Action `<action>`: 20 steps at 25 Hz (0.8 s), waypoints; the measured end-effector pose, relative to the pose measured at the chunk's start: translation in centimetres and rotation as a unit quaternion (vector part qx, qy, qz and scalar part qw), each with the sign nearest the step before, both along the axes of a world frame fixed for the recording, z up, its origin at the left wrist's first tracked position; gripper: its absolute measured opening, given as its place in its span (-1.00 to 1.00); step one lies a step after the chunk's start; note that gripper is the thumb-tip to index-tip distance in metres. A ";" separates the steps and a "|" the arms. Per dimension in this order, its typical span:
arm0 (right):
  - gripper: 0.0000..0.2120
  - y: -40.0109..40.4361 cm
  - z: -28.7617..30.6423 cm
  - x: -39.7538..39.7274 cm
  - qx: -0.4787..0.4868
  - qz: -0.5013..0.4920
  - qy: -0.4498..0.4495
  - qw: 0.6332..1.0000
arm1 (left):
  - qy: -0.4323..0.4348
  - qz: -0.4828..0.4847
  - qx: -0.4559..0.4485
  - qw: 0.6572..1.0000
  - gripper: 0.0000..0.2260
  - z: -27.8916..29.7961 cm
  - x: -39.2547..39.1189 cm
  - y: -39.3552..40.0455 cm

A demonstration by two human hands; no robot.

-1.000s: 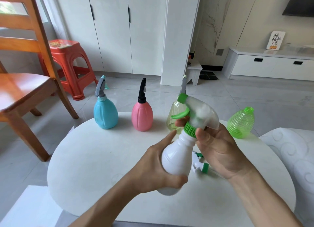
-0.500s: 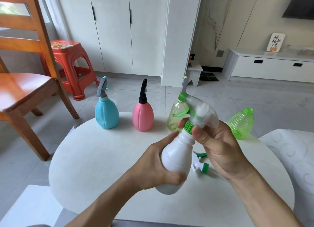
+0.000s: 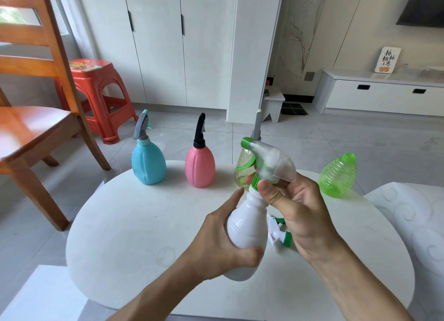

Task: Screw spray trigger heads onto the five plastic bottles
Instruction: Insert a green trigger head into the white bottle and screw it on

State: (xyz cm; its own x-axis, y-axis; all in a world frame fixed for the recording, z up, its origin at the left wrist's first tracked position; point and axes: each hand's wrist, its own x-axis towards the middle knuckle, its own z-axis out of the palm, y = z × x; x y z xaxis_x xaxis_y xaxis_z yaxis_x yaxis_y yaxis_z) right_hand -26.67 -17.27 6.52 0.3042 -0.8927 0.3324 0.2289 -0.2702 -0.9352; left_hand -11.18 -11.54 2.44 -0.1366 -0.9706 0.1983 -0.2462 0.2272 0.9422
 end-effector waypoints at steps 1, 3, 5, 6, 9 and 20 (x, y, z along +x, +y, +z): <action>-0.75 -0.1 0.0 0.0 0.004 0.012 -0.002 1.000 | -0.009 0.005 -0.003 1.000 -0.19 -0.3 -0.1 -0.1; -0.71 -0.3 0.2 -0.4 -0.002 0.040 -0.002 0.999 | -0.058 0.026 0.003 0.998 -0.04 -0.8 0.1 -0.4; -0.69 -0.7 0.3 -0.9 -0.026 0.049 0.003 0.998 | -0.131 0.052 0.003 0.990 0.10 -1.2 0.5 -0.9; -0.69 -0.9 0.5 -1.3 -0.035 0.044 0.001 0.998 | -0.159 0.061 0.002 0.985 0.14 -1.4 0.8 -1.1; -0.74 -2.1 1.1 -2.7 -0.041 -0.027 0.012 0.999 | -0.209 0.072 -0.009 0.975 0.13 -1.8 1.4 -1.4; -0.81 -13.5 1.1 -6.0 -0.085 -0.357 0.206 0.907 | -0.372 0.127 -0.070 0.917 -0.19 -4.3 1.6 -2.7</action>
